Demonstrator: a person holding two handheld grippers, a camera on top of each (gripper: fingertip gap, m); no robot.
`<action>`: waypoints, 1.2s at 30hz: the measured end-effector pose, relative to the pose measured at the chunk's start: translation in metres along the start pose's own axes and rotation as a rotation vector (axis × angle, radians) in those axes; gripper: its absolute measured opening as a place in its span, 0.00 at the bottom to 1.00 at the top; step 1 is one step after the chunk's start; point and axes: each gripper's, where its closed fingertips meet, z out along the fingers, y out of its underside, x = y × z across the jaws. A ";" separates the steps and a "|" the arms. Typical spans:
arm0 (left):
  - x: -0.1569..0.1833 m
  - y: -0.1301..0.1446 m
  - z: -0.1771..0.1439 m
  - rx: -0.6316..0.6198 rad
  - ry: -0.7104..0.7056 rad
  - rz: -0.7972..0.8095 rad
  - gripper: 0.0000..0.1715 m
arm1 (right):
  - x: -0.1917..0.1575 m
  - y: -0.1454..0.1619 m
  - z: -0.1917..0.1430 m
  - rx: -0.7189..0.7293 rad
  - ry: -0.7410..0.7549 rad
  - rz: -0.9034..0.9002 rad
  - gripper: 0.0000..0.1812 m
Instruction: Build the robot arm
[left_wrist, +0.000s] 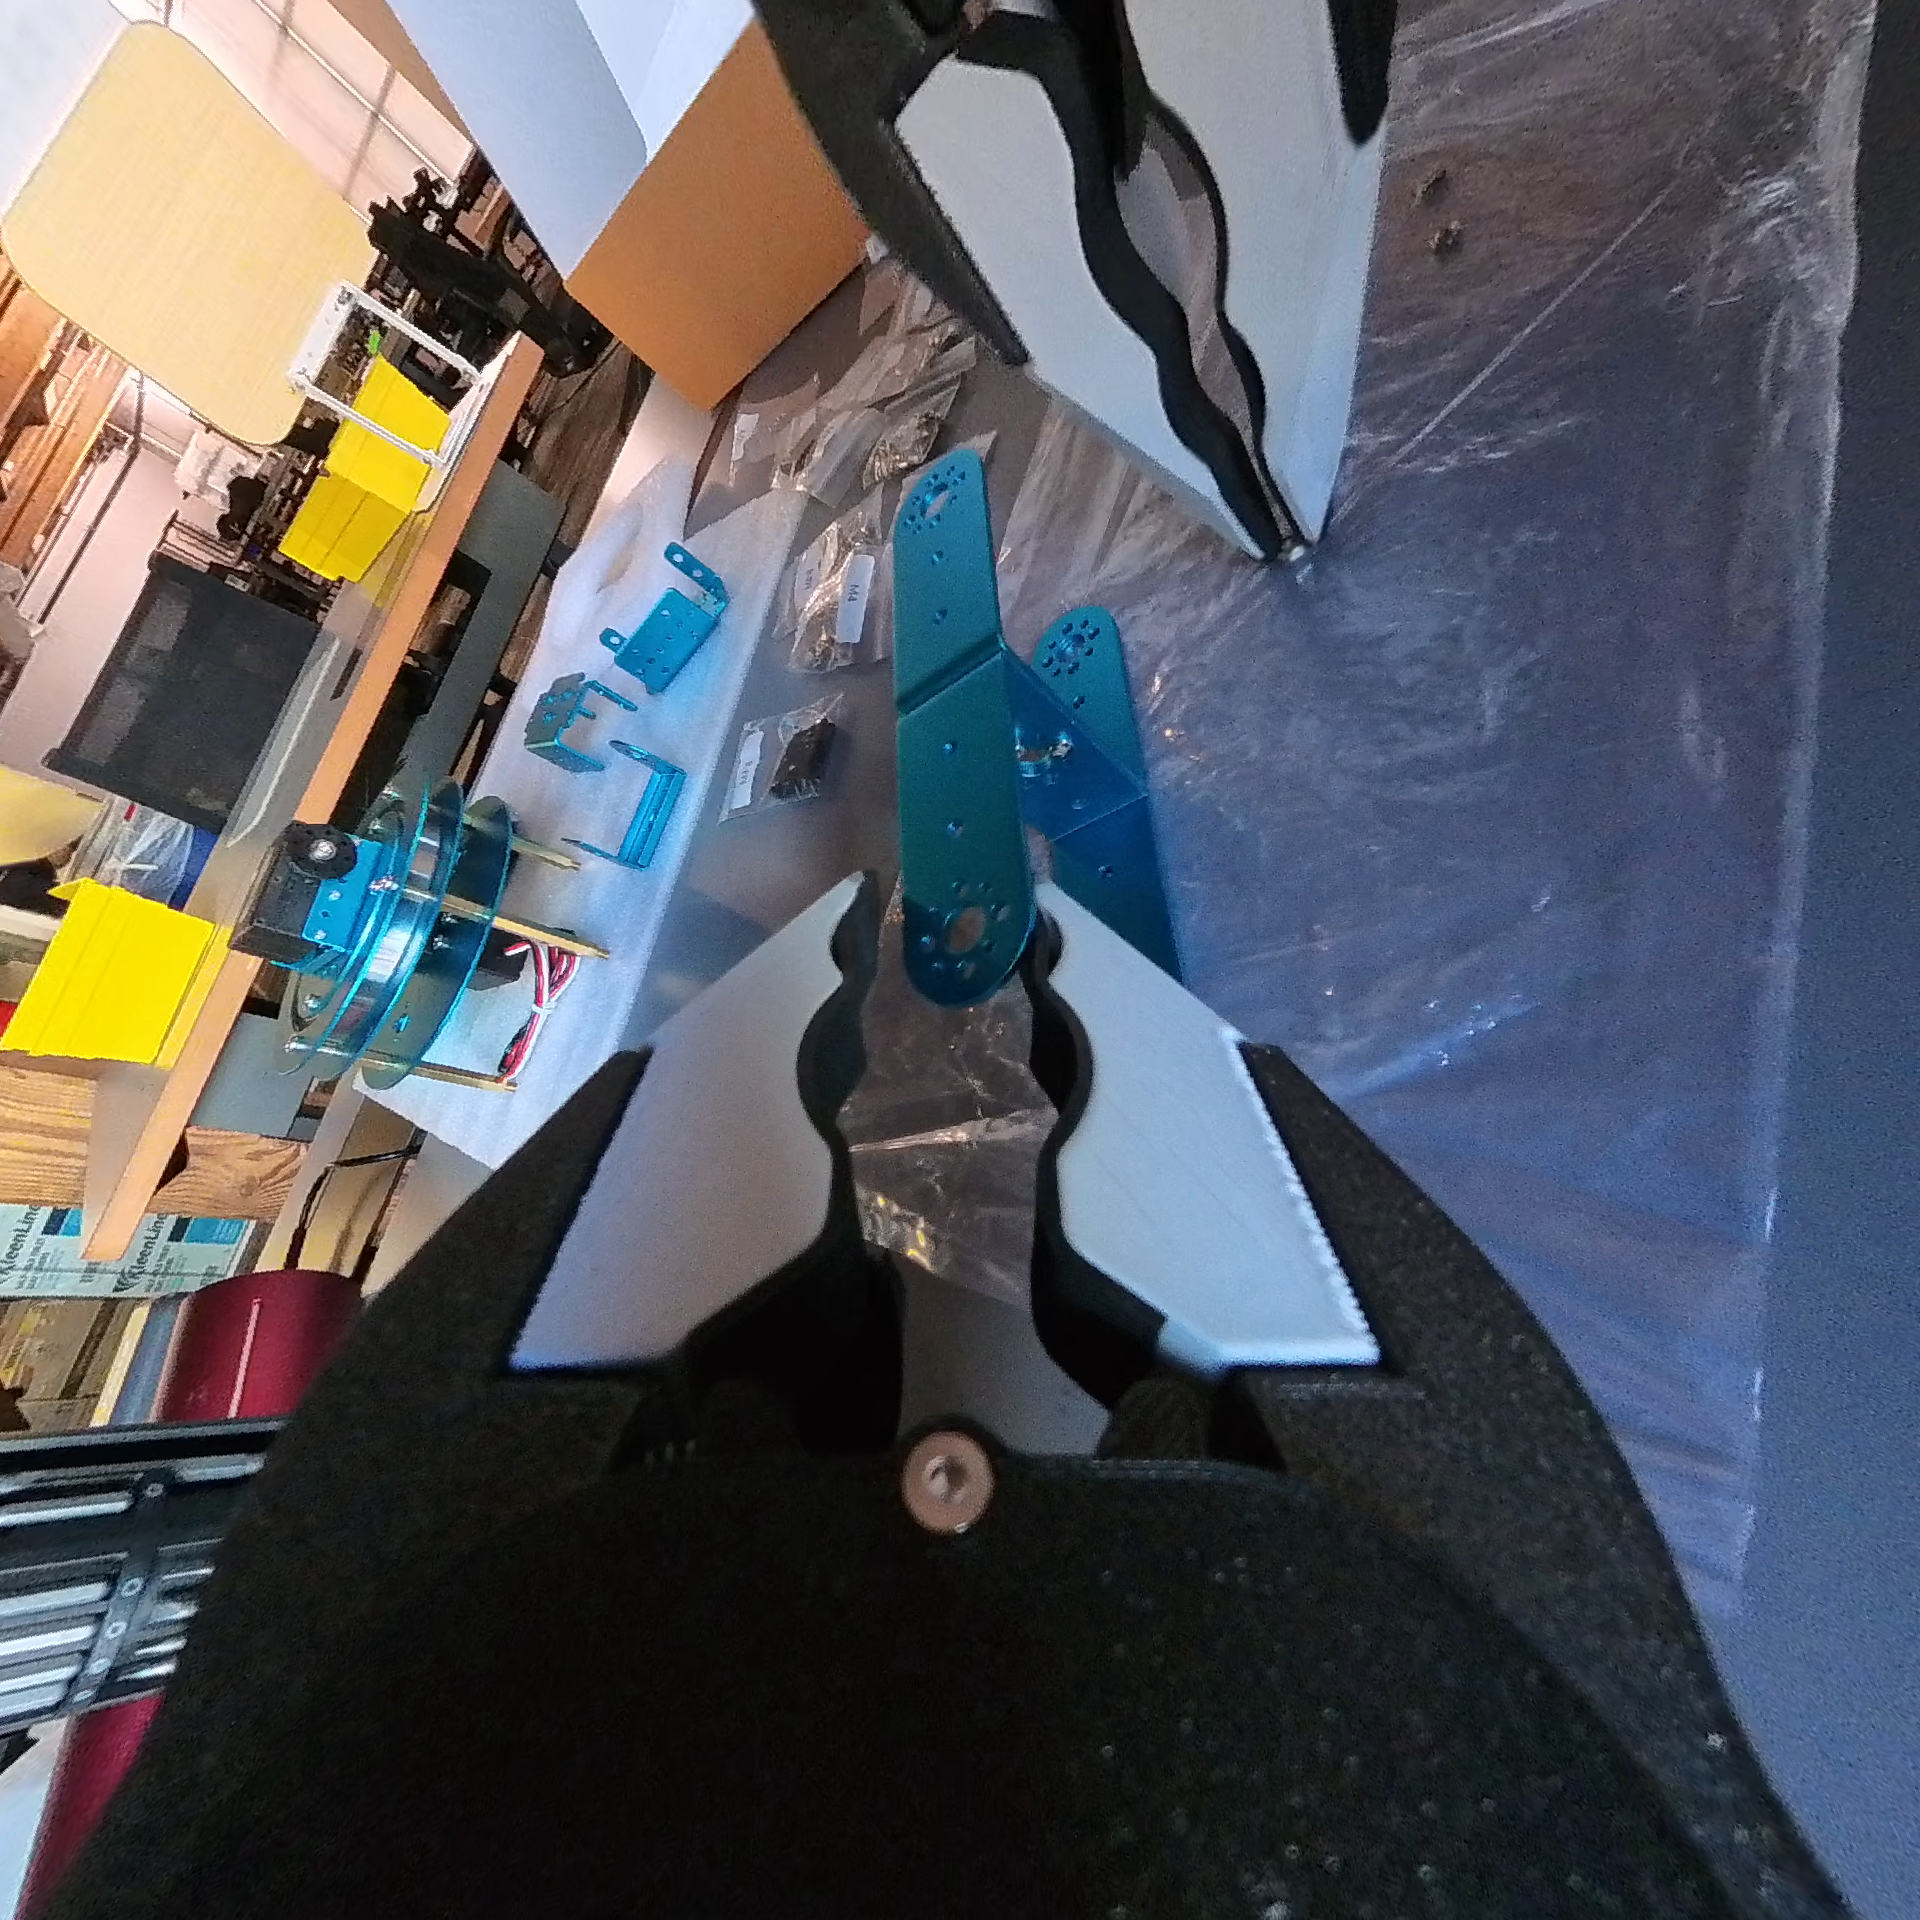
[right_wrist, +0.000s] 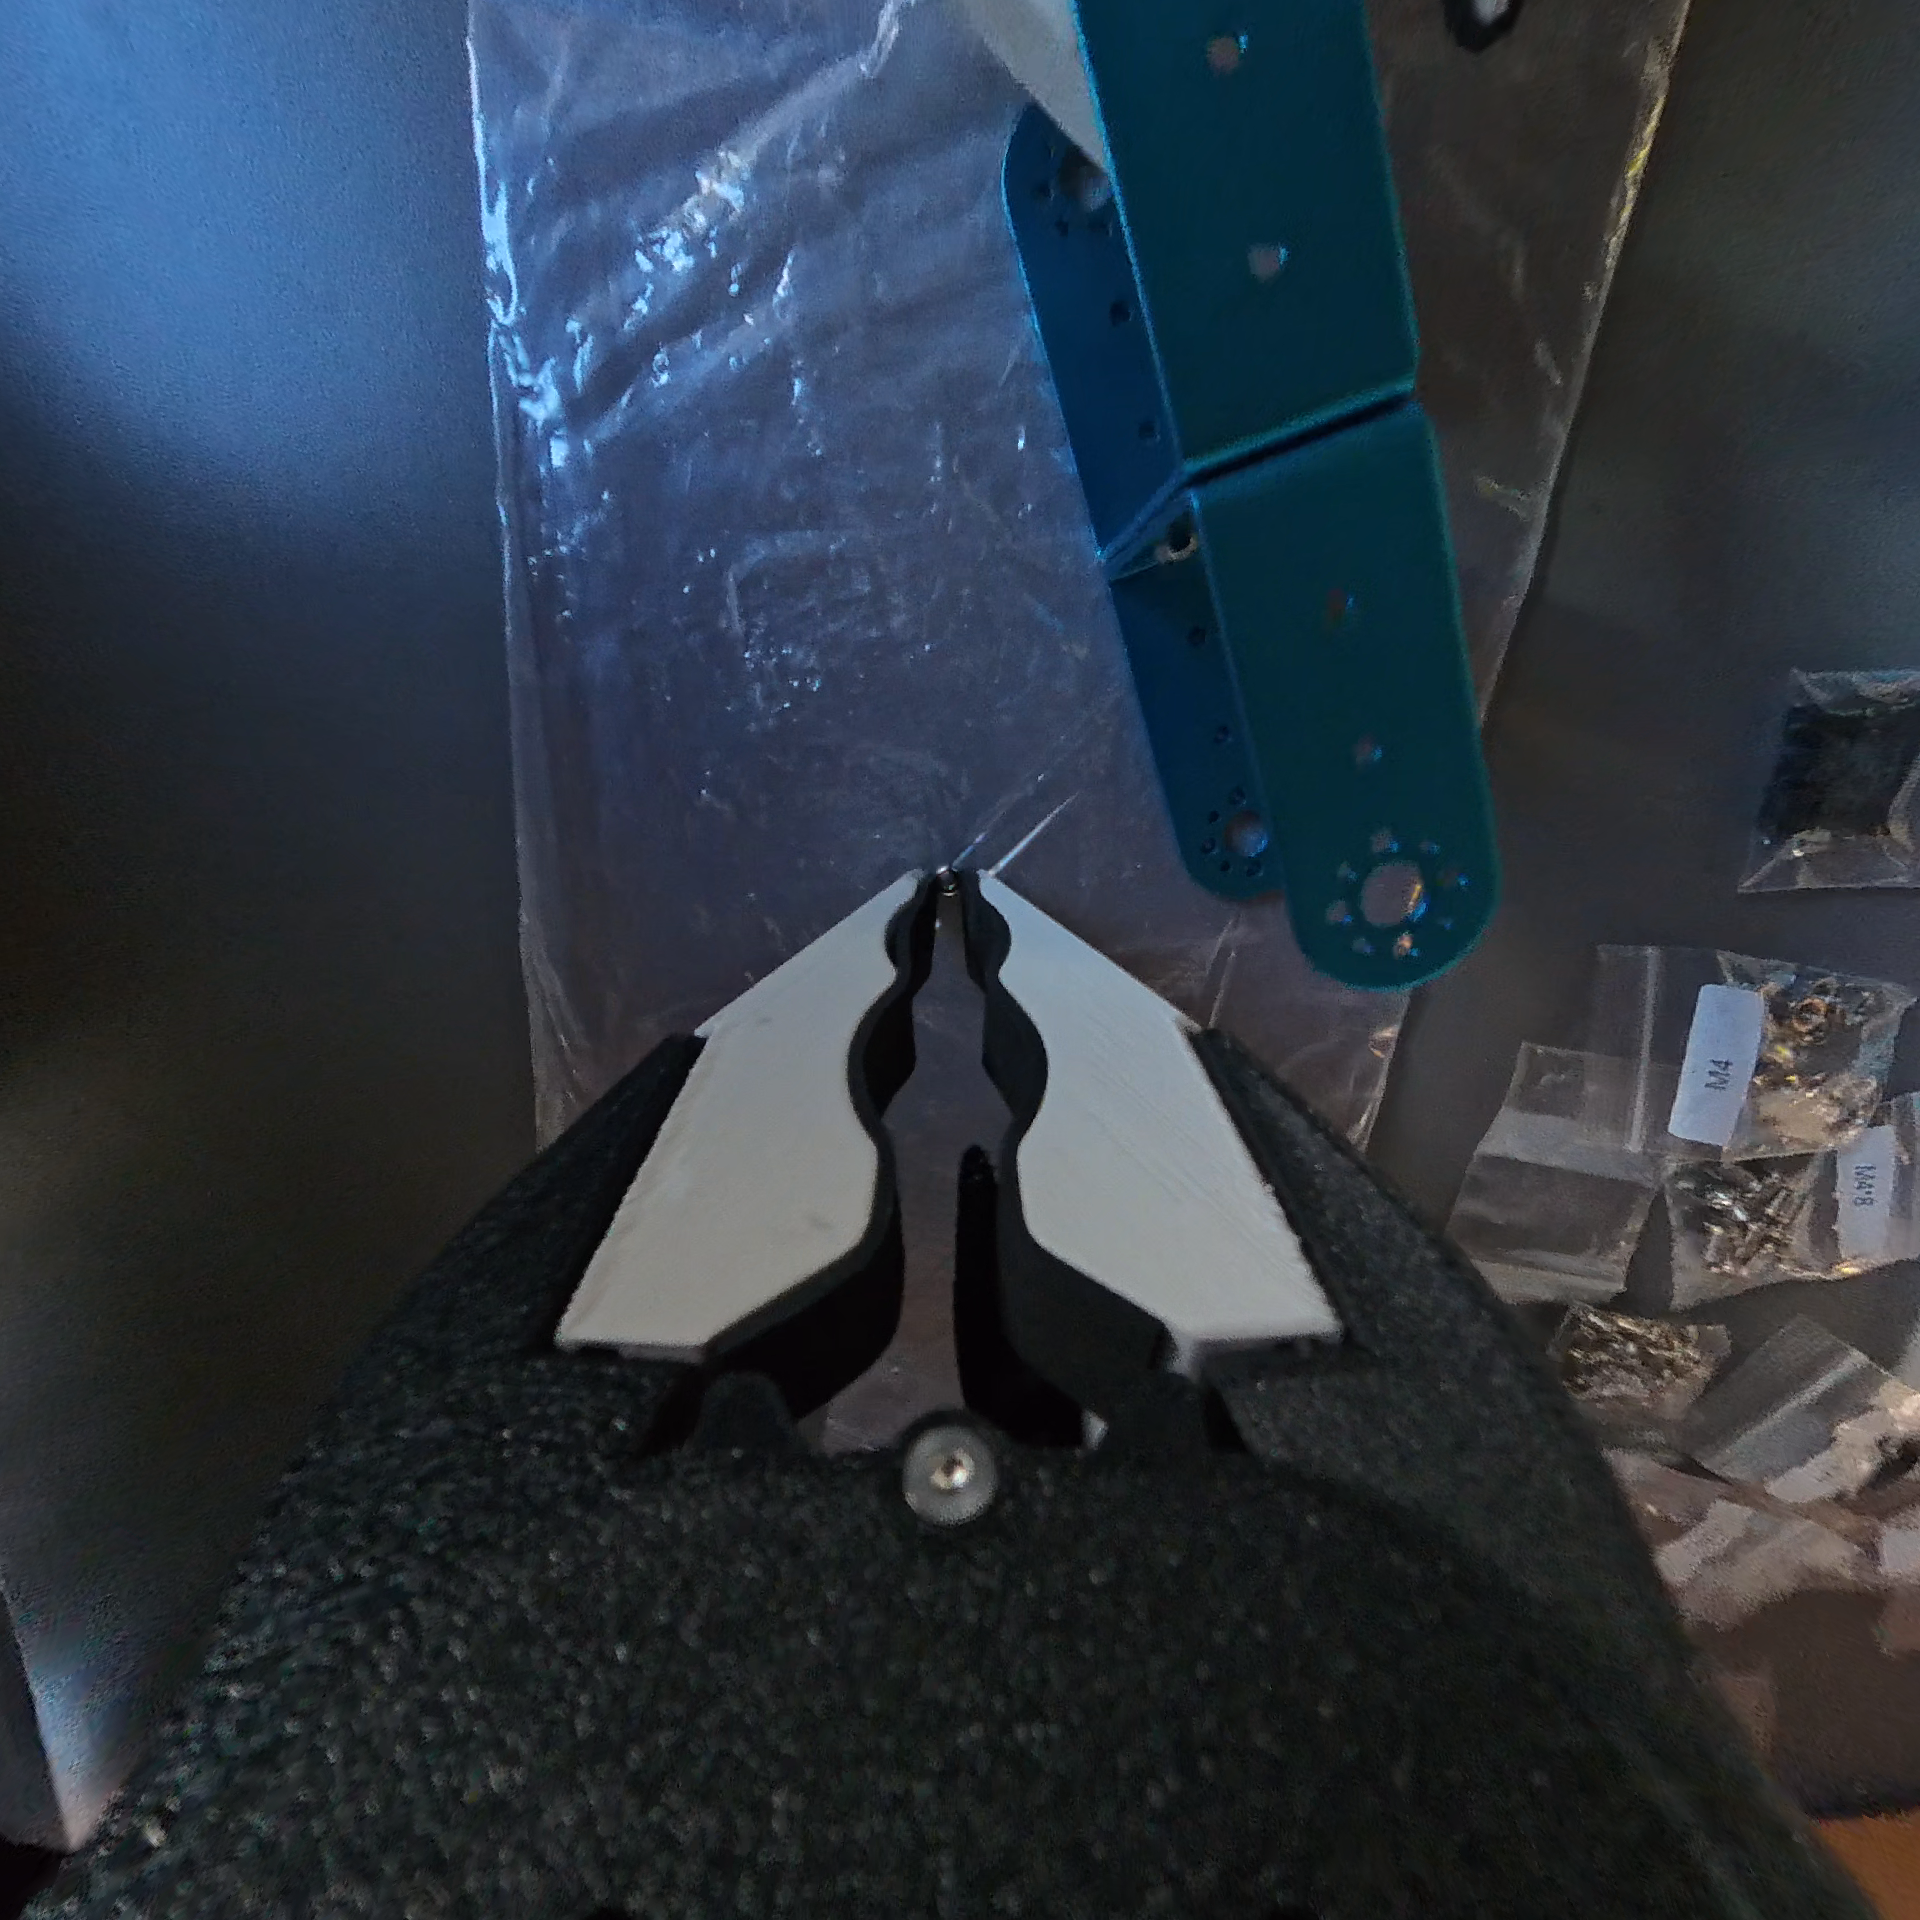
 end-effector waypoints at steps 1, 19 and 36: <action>-0.001 0.000 0.000 0.000 -0.001 -0.003 0.15 | 0.000 -0.002 -0.002 0.044 -0.014 0.002 0.02; -0.019 0.014 0.005 -0.030 -0.098 0.018 0.00 | 0.025 -0.034 -0.025 0.627 -0.329 0.375 0.00; -0.026 0.023 0.003 -0.060 -0.125 0.093 0.00 | 0.013 -0.019 -0.009 0.328 -0.074 0.176 0.12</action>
